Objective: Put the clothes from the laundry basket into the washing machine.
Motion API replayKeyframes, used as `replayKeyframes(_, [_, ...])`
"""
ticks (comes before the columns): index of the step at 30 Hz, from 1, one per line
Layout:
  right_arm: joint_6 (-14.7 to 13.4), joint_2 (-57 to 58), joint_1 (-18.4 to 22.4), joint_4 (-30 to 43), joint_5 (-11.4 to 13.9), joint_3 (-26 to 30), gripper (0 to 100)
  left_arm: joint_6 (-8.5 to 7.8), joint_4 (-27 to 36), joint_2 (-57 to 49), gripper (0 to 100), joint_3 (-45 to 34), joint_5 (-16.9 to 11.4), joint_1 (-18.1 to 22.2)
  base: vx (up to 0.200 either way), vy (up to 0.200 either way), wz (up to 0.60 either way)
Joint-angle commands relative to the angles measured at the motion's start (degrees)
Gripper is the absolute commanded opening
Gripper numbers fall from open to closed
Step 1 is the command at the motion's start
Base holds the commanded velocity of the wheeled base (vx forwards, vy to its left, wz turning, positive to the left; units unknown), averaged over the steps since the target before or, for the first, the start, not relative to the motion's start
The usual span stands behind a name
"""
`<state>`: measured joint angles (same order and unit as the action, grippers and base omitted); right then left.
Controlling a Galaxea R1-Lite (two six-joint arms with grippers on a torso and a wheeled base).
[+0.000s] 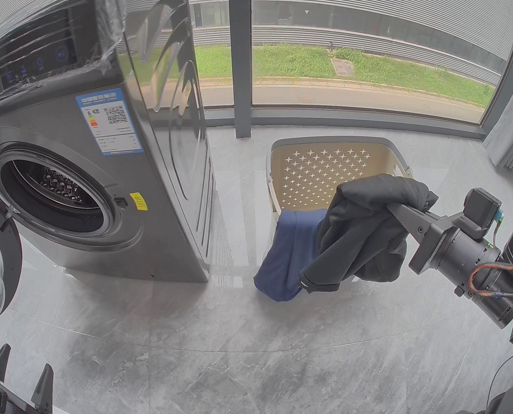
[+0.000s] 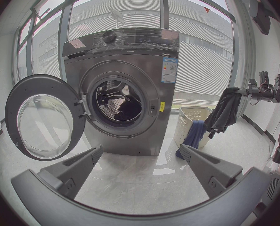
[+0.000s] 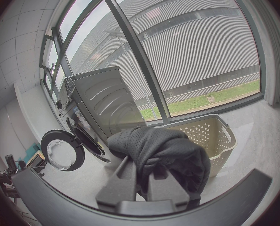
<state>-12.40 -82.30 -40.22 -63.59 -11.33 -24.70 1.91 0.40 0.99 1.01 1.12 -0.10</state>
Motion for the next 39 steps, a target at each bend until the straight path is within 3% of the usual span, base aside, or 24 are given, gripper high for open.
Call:
replayKeyframes(1, [0.0, -0.1, 0.3, 0.0, -0.1, -0.4, 0, 0.02, 0.0, -0.7, 100, -0.8, 0.0, 0.0, 0.0, 0.2, 0.0])
replayKeyframes(19, [0.0, -0.4, 0.7, 0.0, -0.5, -1.1, 0, -0.07, 0.0, -0.7, 100, -0.8, 0.0, 0.0, 0.0, 0.2, 0.0])
replayKeyframes(25, [-0.1, -0.4, 0.7, 0.0, -0.4, -1.1, 0, -0.07, 0.0, -0.7, 100, -0.8, 0.0, 0.0, 0.0, 0.0, 0.0])
replayKeyframes(39, [-0.1, -0.8, 0.7, -0.1, -0.4, -1.0, 0, -0.07, 0.0, -0.7, 100, -0.8, 0.0, 0.0, -0.2, 0.0, 0.0])
